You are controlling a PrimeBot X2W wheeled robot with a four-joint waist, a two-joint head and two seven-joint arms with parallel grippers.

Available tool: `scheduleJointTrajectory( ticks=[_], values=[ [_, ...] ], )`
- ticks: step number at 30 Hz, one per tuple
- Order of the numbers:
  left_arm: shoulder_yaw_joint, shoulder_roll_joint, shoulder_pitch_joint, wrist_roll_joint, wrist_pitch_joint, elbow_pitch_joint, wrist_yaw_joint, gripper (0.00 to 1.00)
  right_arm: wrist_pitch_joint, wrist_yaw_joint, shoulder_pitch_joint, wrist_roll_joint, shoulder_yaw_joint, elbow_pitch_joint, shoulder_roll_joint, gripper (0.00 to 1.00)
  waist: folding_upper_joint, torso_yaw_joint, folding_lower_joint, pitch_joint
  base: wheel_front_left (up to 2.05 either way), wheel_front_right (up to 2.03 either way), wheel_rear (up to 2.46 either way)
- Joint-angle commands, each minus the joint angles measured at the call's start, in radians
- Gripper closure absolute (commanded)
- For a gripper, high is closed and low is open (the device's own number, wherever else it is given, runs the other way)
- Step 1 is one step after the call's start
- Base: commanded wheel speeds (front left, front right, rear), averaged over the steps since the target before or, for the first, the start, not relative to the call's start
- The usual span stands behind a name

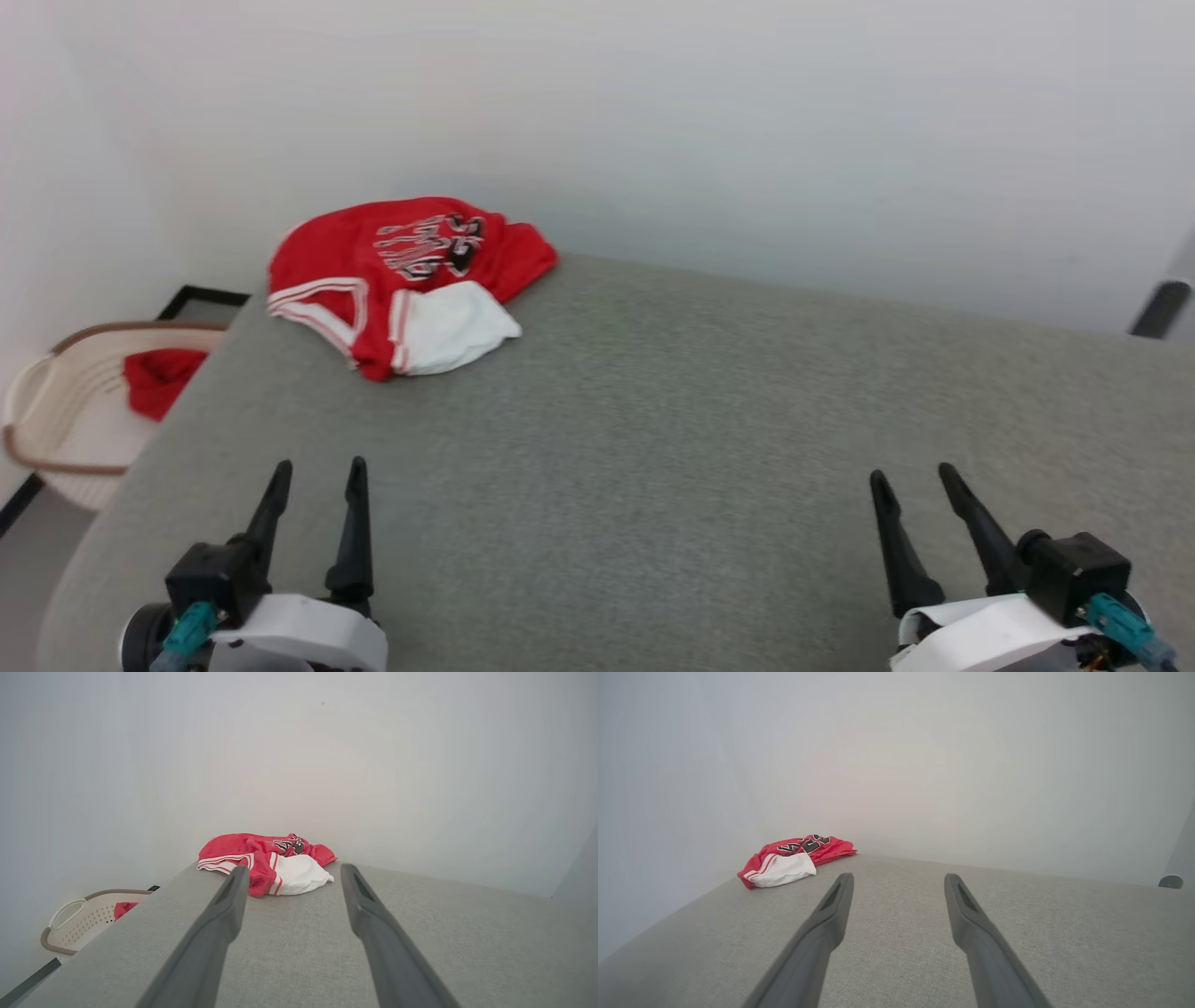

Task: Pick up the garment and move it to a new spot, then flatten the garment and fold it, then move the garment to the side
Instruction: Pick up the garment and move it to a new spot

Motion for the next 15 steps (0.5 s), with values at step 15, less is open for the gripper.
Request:
scheduleJointTrajectory(
  ticks=[15],
  values=[
    [0.023, 0.002, 0.003, -0.02, 0.005, 0.0, 0.009, 0.0, -0.007, 0.001, -0.032, 0.015, 0.059, 0.025, 0.002, 0.0, 0.0, 0.158, -0.0001, 0.001, 0.0, 0.0, 0.0]
  ],
)
